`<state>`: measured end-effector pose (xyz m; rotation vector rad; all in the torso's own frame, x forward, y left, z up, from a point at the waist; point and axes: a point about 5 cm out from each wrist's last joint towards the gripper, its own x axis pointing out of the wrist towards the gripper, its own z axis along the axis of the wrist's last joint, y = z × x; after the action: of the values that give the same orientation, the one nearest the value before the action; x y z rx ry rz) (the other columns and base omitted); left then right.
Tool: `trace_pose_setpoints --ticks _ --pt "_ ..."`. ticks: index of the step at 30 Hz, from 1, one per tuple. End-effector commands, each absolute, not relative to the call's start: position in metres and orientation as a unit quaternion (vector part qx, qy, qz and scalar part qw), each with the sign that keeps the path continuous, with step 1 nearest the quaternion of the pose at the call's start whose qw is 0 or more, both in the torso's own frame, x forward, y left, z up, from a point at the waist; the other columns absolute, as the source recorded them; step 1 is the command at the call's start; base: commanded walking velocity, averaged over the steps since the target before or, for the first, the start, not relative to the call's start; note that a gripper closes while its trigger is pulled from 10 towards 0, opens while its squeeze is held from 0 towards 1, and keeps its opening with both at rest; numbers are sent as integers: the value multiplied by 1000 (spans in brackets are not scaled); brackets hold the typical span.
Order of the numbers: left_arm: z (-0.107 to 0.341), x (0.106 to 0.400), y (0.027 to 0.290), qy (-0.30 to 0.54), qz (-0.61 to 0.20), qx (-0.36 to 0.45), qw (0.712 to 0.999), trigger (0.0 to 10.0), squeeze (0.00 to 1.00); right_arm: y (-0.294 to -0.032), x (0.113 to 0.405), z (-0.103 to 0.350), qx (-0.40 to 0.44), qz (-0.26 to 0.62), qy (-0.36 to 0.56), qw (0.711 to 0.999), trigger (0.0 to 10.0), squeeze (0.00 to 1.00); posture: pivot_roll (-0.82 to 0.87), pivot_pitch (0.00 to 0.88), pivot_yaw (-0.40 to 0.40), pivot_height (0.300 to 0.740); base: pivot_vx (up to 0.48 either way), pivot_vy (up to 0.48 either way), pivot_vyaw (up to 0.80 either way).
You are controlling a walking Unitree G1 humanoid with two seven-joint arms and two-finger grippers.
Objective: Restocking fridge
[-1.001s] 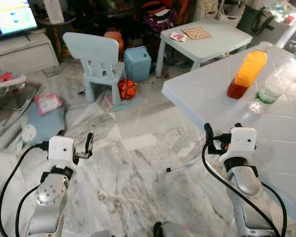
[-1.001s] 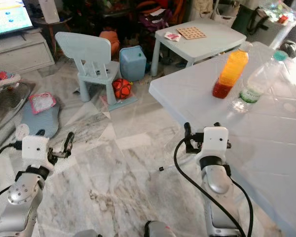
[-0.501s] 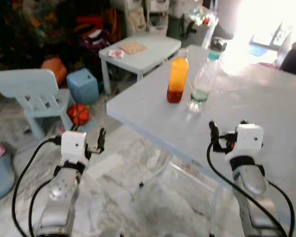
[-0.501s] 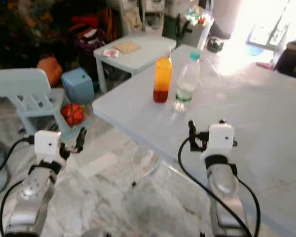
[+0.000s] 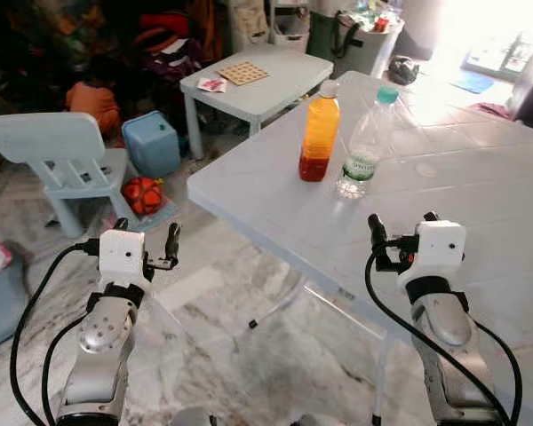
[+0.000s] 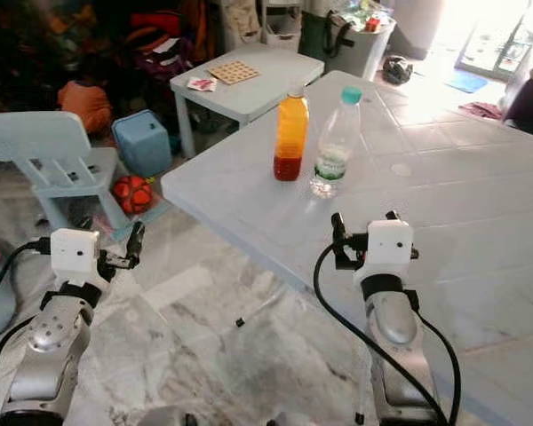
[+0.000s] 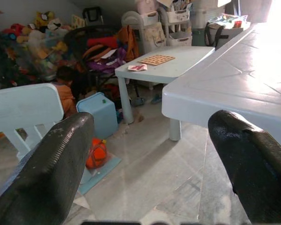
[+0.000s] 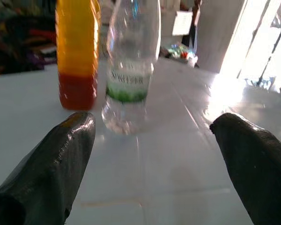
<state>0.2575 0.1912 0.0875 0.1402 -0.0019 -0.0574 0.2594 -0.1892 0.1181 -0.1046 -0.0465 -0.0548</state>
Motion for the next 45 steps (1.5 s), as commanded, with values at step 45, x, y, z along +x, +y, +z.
trace_pose_setpoints --ticks 45 --pt "91 268 179 -10 -60 76 995 10000 0 -187 265 117 -37 -40 -23 998 10000 0 1 9 -14 740 143 120 -155"
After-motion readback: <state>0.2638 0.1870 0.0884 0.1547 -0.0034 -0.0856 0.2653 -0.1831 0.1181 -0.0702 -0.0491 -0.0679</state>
